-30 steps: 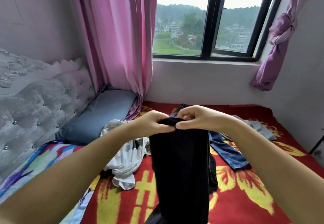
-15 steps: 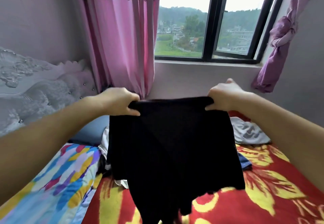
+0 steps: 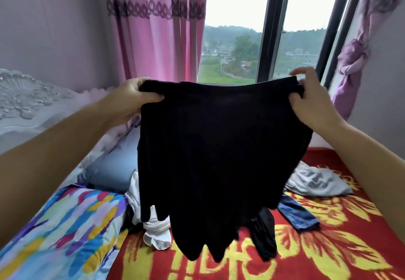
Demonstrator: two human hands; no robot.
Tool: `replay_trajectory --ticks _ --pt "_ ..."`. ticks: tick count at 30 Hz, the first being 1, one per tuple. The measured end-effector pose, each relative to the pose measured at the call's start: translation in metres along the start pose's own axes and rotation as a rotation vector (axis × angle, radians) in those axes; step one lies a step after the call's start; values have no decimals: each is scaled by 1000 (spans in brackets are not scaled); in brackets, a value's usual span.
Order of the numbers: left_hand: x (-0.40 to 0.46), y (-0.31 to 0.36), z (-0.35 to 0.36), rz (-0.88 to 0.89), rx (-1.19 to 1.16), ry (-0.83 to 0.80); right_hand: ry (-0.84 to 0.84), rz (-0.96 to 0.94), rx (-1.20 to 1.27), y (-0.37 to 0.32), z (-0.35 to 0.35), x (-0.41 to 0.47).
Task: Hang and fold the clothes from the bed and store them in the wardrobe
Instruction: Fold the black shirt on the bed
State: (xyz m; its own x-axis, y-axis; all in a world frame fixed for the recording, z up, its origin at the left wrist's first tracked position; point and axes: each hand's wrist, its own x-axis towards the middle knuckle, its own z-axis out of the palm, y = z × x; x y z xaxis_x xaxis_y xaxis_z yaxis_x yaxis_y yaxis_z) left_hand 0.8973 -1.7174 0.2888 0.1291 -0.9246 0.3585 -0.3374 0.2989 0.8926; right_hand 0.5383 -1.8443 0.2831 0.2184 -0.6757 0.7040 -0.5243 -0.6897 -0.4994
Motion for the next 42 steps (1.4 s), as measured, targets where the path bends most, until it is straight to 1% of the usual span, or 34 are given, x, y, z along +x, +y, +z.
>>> replay_trajectory --ticks 1,2,3,4,6,7,8,9,11,12,14,15,16,17,18,20,21,23,24,25,26,27,29,30,32,33,35,36,38,40,41,42 --pt "-3 0 0 14 -128 7 60 -52 25 -1 -4 -1" --pt "-6 1 -1 36 -209 24 110 -112 30 -1 -7 -3" --pt "-8 1 -1 54 -252 44 128 -168 12 -1 -9 -5" --pt "-10 0 0 60 -259 72 103 -213 -32 0 -9 -6" --pt "-14 -4 0 48 -193 74 -36 -266 -215 7 -3 -11" --pt "-17 -7 1 34 -134 67 -82 -265 -311 13 0 -16" --pt "-20 -10 1 30 -80 70 -86 -262 -367 19 2 -19" --pt "-22 -14 -1 37 -43 76 -66 -250 -371 25 3 -22" --pt "-24 -17 -9 41 -19 70 -40 -177 -282 26 3 -25" --pt "-25 -19 -14 32 -2 48 -77 -113 -258 24 2 -24" --pt "-28 -26 -23 1 63 -29 -276 -3 -301 21 0 -23" --pt "-31 -31 -28 -14 100 -71 -361 7 -320 19 0 -24" --pt "-34 -37 -31 -27 129 -106 -407 1 -305 15 -1 -26" --pt "-37 -42 -33 -34 151 -127 -421 1 -249 8 -3 -29" --pt "-40 -45 -34 -32 164 -131 -417 7 -140 -2 -7 -33" --pt "-43 -43 -27 -20 115 -90 -437 -4 199 -28 -20 -44" --pt "-45 -36 -20 -5 35 -56 -505 -70 350 -44 -28 -49" --pt "-50 -17 3 28 -198 -58 -755 -270 582 -82 -44 -61" --pt "-51 -7 16 47 -305 -97 -880 -370 665 -97 -48 -64" --pt "-53 5 29 62 -382 -151 -947 -434 711 -108 -46 -63" --pt "-54 15 42 75 -425 -211 -931 -445 718 -115 -39 -60" --pt "-57 23 55 84 -442 -291 -849 -409 703 -119 -28 -57" --pt "-57 34 75 78 -464 -431 -674 -286 676 -116 2 -52" --pt "-57 38 82 78 -468 -475 -642 -228 703 -114 15 -52" --pt "-52 43 88 63 -481 -476 -658 -142 782 -109 29 -54" --pt "-47 44 88 51 -468 -504 -673 -141 772 -108 32 -55" --pt "-45 42 86 11 -392 -535 -695 -171 681 -108 33 -58" --pt "-43 37 84 12 -341 -487 -684 -185 627 -108 35 -59" --pt "-42 28 80 4 -307 -495 -613 -186 565 -103 41 -62" --pt "-39 23 74 -57 -329 -386 -525 -148 522 -96 46 -64" --pt "-38 25 69 -95 -329 -366 -487 -122 503 -93 48 -63" --pt "-39 26 64 -125 -290 -392 -459 -98 488 -91 49 -63"
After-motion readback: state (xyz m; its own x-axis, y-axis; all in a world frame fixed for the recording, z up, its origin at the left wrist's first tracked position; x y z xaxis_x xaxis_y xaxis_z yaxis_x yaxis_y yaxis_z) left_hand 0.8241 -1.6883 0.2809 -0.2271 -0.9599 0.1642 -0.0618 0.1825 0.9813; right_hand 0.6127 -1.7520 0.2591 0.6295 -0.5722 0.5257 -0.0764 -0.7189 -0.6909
